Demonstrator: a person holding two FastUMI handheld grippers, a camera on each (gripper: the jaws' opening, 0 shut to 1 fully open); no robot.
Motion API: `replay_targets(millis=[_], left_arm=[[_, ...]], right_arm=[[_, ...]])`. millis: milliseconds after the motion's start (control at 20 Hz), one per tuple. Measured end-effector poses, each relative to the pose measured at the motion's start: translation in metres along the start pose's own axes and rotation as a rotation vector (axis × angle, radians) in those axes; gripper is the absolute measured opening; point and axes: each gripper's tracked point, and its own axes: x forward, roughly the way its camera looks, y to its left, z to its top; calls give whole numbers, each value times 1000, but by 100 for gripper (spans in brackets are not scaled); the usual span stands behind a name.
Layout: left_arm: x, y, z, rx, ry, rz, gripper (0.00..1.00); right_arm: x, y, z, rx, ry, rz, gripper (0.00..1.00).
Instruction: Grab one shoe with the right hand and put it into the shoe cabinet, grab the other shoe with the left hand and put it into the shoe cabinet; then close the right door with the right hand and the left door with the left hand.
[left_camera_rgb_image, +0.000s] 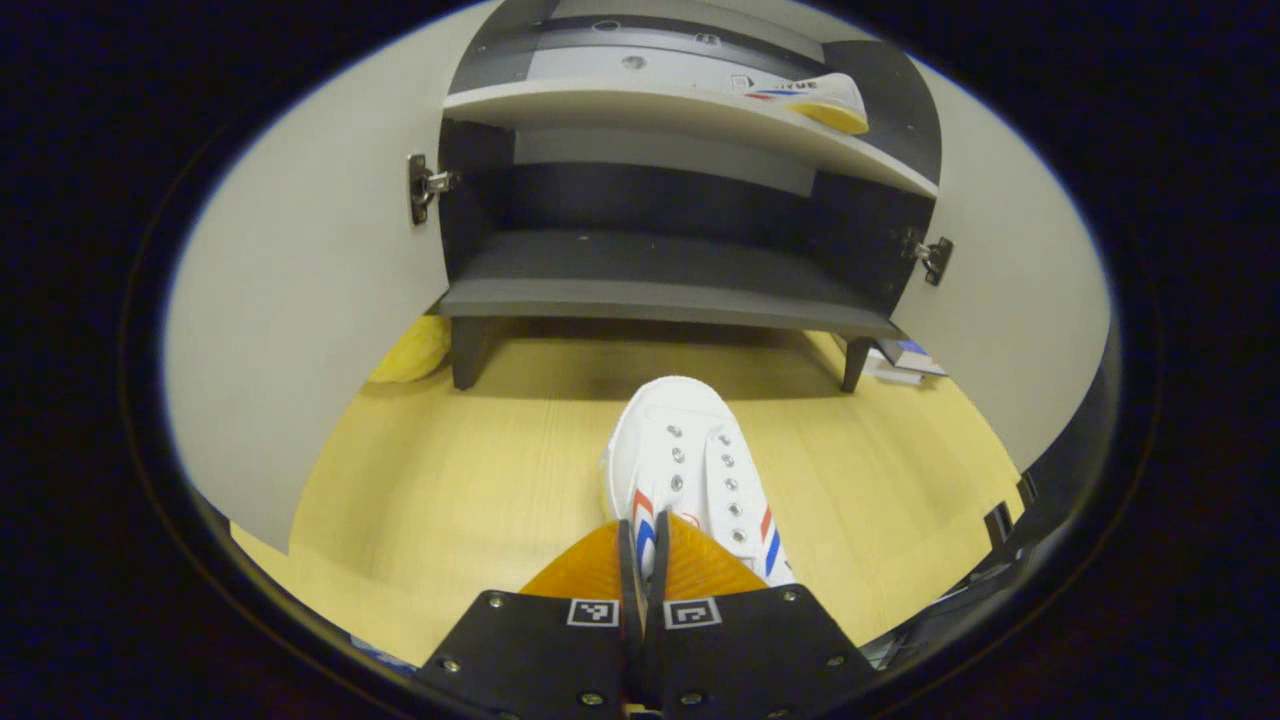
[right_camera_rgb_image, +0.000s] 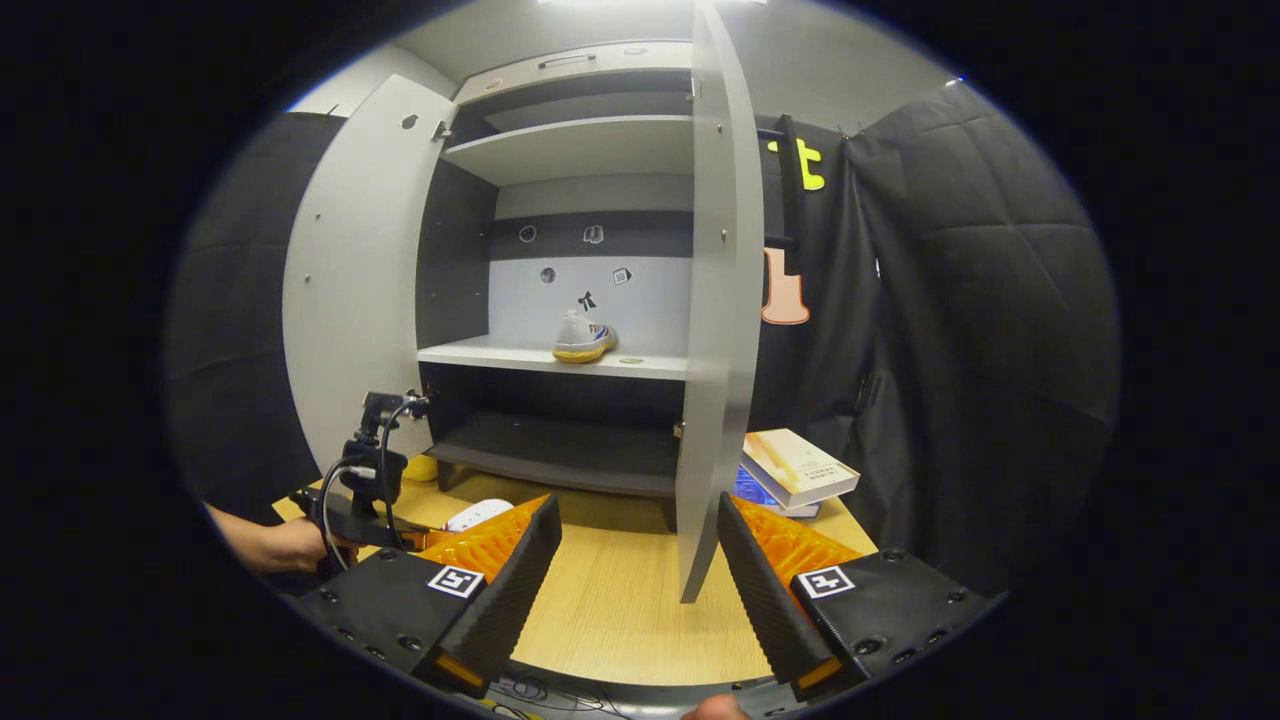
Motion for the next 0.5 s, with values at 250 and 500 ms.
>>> replay_targets(millis=[250, 500], left_arm=[[-45, -9, 72, 7, -143, 9, 2], [-87, -9, 150, 26, -278, -11, 1]], right_arm=[[-1, 2, 4, 21, -32, 60, 97], [6, 10, 5, 45, -27, 77, 97]])
